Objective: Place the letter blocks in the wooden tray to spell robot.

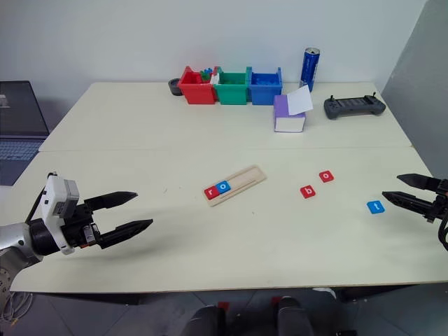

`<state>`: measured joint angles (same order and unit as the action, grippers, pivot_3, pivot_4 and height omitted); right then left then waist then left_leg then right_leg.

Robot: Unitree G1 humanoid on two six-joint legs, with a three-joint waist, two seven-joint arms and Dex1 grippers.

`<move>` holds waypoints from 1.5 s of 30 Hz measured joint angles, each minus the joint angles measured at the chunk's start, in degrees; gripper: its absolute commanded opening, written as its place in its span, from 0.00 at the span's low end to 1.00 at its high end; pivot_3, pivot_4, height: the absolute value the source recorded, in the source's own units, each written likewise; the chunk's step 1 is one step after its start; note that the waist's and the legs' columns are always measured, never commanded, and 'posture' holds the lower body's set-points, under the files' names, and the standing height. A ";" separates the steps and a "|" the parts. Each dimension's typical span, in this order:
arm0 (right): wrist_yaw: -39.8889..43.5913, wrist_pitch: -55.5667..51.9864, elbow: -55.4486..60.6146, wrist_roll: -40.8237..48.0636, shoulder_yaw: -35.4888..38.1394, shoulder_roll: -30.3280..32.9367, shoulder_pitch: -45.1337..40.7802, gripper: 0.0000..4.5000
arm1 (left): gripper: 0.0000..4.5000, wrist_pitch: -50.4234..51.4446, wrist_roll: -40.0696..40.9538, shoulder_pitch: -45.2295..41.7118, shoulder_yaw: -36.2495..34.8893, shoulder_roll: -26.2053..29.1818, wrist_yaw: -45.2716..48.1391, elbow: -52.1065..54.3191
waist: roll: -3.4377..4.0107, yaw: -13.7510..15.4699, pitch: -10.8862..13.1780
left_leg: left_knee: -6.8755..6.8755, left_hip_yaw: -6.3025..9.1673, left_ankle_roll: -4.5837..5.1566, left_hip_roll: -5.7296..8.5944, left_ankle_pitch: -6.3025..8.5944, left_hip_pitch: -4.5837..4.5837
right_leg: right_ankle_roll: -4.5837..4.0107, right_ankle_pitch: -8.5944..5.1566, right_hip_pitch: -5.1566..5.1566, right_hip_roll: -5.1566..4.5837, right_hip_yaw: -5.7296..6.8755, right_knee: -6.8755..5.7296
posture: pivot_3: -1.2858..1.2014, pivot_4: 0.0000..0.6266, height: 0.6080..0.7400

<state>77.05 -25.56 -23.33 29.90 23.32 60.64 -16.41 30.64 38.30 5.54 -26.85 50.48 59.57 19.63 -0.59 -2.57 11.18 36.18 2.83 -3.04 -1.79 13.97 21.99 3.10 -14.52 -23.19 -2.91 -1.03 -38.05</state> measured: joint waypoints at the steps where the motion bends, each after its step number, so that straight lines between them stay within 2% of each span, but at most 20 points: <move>1: 0.00 0.02 -0.07 -0.02 0.00 0.00 -0.02 1.00 | 1.00 -0.01 -0.05 0.00 0.00 0.00 0.00 0.00 | 0.00 0.00 0.00 | 0.00 0.00 0.00 0.00 0.00 0.00 | 0.00 0.00 0.00 0.00 0.00 0.00 | 0.52 0.24 1.00; 24: 0.63 1.23 -1.83 -1.66 -1.91 0.00 -2.48 1.00 | 1.00 -0.11 -0.49 -1.05 -0.01 -0.25 -1.48 0.02 | 0.00 0.00 0.00 | 0.00 0.00 0.00 0.00 0.00 0.00 | -0.01 0.00 0.00 0.00 0.00 0.00 | 0.52 0.24 1.00; 36: 1.67 1.23 -1.33 -1.68 -4.49 -0.81 -5.72 1.00 | 1.00 -5.80 -7.24 -2.36 4.73 -2.68 -4.36 -2.48 | 0.00 0.05 0.00 | 0.01 0.00 0.00 0.00 0.00 -0.01 | -0.04 0.04 0.01 0.00 -0.01 -0.01 | 0.52 0.24 1.00; 39: 1.58 0.15 1.96 -1.50 -5.24 -2.13 -5.72 1.00 | 1.00 -8.20 -9.55 -3.38 6.43 -4.32 -5.31 -5.66 | 0.00 -0.01 0.00 | 0.00 0.01 0.00 0.00 0.00 0.00 | -0.17 0.11 0.01 0.00 -0.01 -0.01 | 0.52 0.24 1.00; 45: 1.11 -4.05 12.87 0.94 -7.89 -4.46 -7.19 1.00 | 1.00 -8.44 -9.09 -5.41 9.25 -7.15 -5.07 -7.04 | 0.00 0.05 -0.01 | 0.01 0.04 0.00 0.00 0.00 0.00 | -0.12 0.10 0.01 0.00 0.02 -0.03 | 0.52 0.24 1.00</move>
<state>78.16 -29.61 -10.47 30.84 15.42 56.18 -23.60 22.21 29.21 0.13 -17.59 43.32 54.51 12.60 -0.60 -2.52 11.18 36.19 2.87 -3.04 -1.79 13.97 21.98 2.98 -14.42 -23.19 -2.91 -1.01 -38.08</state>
